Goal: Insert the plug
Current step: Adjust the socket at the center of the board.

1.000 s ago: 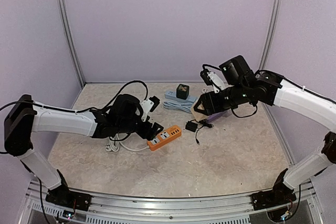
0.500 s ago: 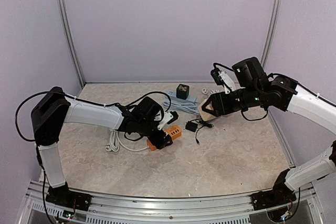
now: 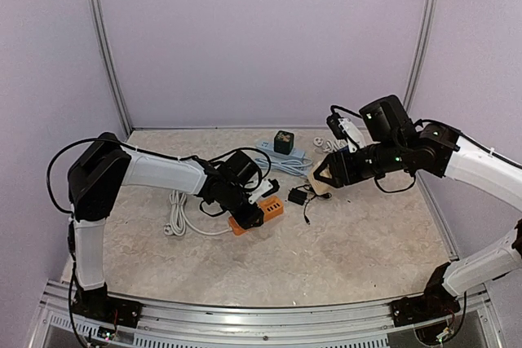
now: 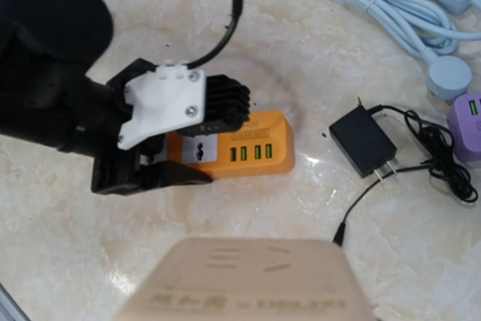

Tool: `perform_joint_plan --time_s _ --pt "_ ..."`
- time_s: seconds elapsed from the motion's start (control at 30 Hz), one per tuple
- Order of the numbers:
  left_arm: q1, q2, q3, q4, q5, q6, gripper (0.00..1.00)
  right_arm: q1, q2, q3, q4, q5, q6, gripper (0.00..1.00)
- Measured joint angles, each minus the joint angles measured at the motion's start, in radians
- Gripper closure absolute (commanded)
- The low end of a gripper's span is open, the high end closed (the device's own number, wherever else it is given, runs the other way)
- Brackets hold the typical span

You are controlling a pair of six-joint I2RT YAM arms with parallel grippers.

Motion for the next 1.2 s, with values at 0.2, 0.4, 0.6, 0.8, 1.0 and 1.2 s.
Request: perform_joint_plan --time_s 0.2,0.4,0.6,0.8,1.0,1.2 --pt "0.000 0.026 0.055 -0.055 0.003 -0.005 0.84 0.000 -0.025 0.000 0.001 0.000 -0.003 1.00" --pt "0.000 0.031 0.089 -0.097 -0.031 -0.050 1.00 0.000 -0.049 0.000 0.001 0.001 -0.003 1.00" --pt "0.000 0.030 0.143 -0.127 -0.134 -0.120 1.00 0.000 -0.092 0.000 0.000 0.010 -0.004 1.00" --pt "0.000 -0.036 0.187 -0.158 -0.274 -0.212 1.00 0.000 -0.114 0.000 0.000 0.027 -0.008 1.00" --pt "-0.022 -0.187 0.273 -0.161 -0.476 -0.275 1.00 0.000 -0.131 0.000 0.000 0.033 -0.011 1.00" --pt "-0.148 -0.279 0.375 0.002 -0.820 -0.218 1.00 0.000 -0.144 0.000 0.000 0.035 -0.011 1.00"
